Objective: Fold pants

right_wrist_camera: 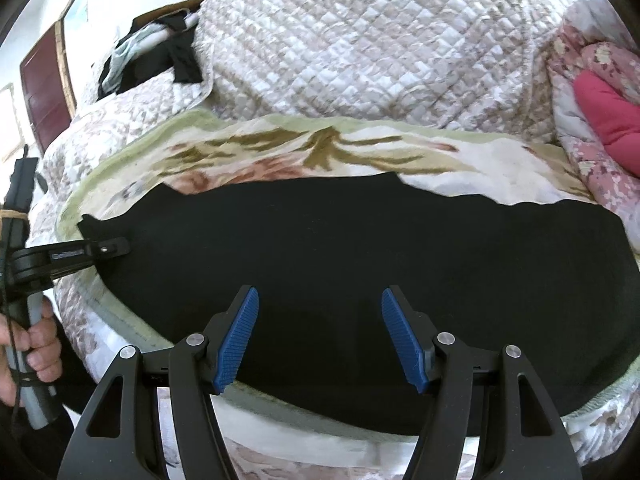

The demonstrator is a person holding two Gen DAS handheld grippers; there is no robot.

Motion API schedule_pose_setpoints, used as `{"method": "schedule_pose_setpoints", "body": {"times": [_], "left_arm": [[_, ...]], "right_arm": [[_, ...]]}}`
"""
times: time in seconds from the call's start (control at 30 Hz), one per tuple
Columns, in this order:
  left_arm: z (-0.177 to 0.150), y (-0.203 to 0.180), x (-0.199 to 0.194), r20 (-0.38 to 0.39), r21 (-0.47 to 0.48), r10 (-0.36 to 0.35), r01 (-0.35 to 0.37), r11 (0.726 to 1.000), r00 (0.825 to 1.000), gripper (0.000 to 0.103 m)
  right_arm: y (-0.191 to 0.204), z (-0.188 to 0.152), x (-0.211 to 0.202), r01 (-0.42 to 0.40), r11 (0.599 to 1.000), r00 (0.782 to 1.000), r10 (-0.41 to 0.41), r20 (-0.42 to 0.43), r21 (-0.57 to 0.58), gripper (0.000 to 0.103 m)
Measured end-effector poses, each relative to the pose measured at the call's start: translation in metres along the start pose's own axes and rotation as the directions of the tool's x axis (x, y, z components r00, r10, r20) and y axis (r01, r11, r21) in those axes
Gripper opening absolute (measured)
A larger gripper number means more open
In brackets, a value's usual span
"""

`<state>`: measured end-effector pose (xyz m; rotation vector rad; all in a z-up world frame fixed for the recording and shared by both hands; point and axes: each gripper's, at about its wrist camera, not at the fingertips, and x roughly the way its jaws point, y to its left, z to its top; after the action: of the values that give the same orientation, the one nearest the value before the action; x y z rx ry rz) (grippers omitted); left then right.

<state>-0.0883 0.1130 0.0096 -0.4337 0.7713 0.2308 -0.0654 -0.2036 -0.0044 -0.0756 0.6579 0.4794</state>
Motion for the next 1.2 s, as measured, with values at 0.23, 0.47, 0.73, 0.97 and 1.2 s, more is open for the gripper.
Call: {"method": "schedule_pose_setpoints", "body": {"times": [0.23, 0.47, 0.73, 0.97, 1.2], "left_arm": [[0.023, -0.062, -0.026, 0.052, 0.176, -0.140, 0.129, 0.976, 0.989, 0.007], [0.015, -0.164, -0.012, -0.063, 0.426, -0.303, 0.301, 0.853, 0.951, 0.007], [-0.054, -0.219, 0.029, -0.315, 0.538, -0.317, 0.443, 0.717, 0.895, 0.008], [-0.053, -0.210, 0.009, -0.339, 0.494, -0.429, 0.547, 0.676, 0.837, 0.034], [-0.017, -0.168, -0.009, -0.195, 0.444, -0.436, 0.476, 0.759, 0.878, 0.045]], "right_arm": [[-0.039, 0.001, -0.012, 0.048, 0.989, 0.999, -0.050, 0.014, 0.141, 0.064], [-0.079, 0.000, -0.036, 0.131, 0.953, 0.987, -0.152, 0.058, 0.274, 0.064], [-0.114, -0.009, -0.046, 0.157, 0.904, 0.982, -0.186, 0.036, 0.397, 0.064], [-0.114, -0.006, -0.045, 0.141, 0.904, 0.983, -0.176, 0.050, 0.404, 0.064], [-0.103, -0.006, -0.033, -0.001, 0.917, 0.999, -0.015, 0.038, 0.399, 0.064]]}}
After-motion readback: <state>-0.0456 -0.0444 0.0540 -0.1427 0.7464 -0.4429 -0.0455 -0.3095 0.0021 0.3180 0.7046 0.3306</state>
